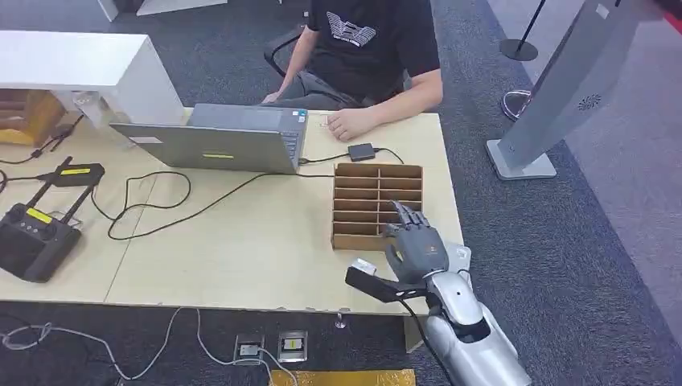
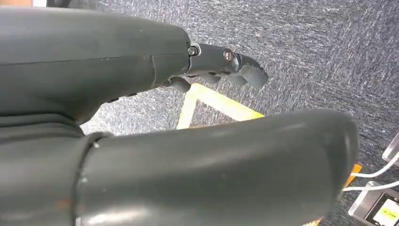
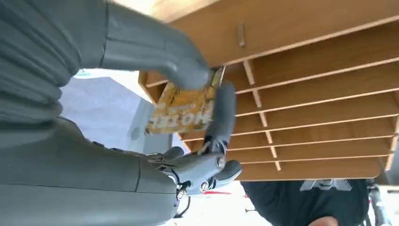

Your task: Pass the card to the sensor for recognition and then transmit it.

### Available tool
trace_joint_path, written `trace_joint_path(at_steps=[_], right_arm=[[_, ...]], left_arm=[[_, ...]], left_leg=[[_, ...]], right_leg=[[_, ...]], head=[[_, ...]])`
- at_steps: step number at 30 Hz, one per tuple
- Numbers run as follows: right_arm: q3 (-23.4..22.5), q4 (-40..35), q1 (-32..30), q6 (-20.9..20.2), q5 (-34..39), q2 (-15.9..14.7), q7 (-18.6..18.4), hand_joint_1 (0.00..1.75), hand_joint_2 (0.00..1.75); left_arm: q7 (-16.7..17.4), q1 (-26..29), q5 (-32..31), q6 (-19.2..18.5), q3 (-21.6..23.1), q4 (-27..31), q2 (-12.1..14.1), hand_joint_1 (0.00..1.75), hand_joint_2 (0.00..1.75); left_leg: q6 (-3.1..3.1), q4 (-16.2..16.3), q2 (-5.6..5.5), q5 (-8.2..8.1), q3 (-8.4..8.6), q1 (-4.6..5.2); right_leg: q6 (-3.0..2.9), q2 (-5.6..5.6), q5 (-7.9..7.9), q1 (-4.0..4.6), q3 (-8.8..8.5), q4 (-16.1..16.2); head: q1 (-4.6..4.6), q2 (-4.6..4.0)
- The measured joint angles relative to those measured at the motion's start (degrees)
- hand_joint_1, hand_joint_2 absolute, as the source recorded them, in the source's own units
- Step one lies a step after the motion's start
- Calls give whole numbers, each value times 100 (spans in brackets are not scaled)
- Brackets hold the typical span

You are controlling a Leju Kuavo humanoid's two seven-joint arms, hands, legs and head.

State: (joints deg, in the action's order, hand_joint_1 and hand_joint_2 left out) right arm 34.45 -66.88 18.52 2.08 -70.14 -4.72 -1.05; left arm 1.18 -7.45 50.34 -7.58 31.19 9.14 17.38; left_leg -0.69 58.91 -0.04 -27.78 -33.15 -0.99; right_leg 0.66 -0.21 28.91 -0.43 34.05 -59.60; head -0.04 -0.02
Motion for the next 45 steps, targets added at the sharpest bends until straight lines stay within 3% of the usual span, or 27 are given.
trace_joint_path(at_steps=[1, 2, 3, 4, 5, 7, 9, 10, 11, 31, 36, 45], right_arm=[[0, 59, 26, 50, -55, 0, -9, 138, 175], [0, 98, 39, 90, -109, 2, -50, 79, 175], [0, 133, 43, 153, -190, 4, -107, 52, 175], [0, 157, 46, 201, -264, 15, -153, 56, 175], [0, 175, 49, 221, -327, 26, -192, 70, 175], [0, 210, 58, 218, -430, 44, -243, 70, 175], [-2, 238, 77, 207, -509, 50, -269, 54, 175], [-4, 260, 92, 203, -544, 59, -282, 10, 175], [-13, 273, 104, 201, -570, 63, -286, 0, 175], [-138, 341, 154, 271, -586, 142, -245, 0, 175], [-284, 341, 293, 227, -946, 374, -584, 0, 175], [-496, 343, 331, 131, -1113, 529, -546, 0, 175]], left_arm=[[0, -3, 2, -7, 28, 0, 9, 0, 0], [0, -6, 4, -7, 44, 0, 11, 0, 0], [0, -7, 4, -9, 48, 0, 15, 0, 0], [0, -7, 4, -9, 57, 0, 22, 0, 0], [0, -7, 4, -9, 72, 0, 26, 0, 0], [0, -16, 4, -24, 94, 0, 42, 0, 0], [0, -21, 4, -44, 137, -2, 52, 0, 0], [0, -22, 9, -57, 166, -2, 59, 0, 0], [0, -23, 13, -57, 181, -2, 63, 0, 0], [-2, -27, 83, -125, 356, -4, 92, 0, 0], [0, -35, 153, -122, 367, -2, 105, 0, 0], [0, -38, 197, -105, 463, -7, 105, 0, 0]], left_leg=[[0, 0, 0, 0, 0, 0], [0, 0, 0, 0, 0, 0], [0, 0, 0, 0, 0, 0], [0, 0, 0, 0, 0, 0], [0, 0, 0, 0, 0, 0], [0, 0, 0, 0, 0, 0], [0, 0, 0, 0, 0, 0], [0, 0, 0, 0, 0, 0], [0, 0, 0, 0, 0, 0], [0, 0, 0, 0, 0, 0], [0, 0, 2, 0, 2, -1], [0, 0, 1, 0, 1, -1]], right_leg=[[0, 0, 0, 0, 0, 0], [0, -1, 0, 0, 0, 0], [0, -1, 0, 0, 0, 0], [0, -1, 0, 0, 0, 0], [0, 0, 0, 0, 0, 0], [0, 0, 0, 0, 0, 0], [0, -1, 0, 0, 0, 0], [0, 0, 0, 0, 0, 0], [0, 0, 0, 0, 0, 0], [0, 1, 0, 0, -1, 0], [0, 2, 0, 1, 0, 0], [0, 2, 0, 1, 0, 0]], head=[[4, 0], [2, 0], [4, 0], [2, 0], [4, 0], [4, 0], [0, 0], [4, 0], [2, 0], [2, 0], [4, 0], [2, 0]])
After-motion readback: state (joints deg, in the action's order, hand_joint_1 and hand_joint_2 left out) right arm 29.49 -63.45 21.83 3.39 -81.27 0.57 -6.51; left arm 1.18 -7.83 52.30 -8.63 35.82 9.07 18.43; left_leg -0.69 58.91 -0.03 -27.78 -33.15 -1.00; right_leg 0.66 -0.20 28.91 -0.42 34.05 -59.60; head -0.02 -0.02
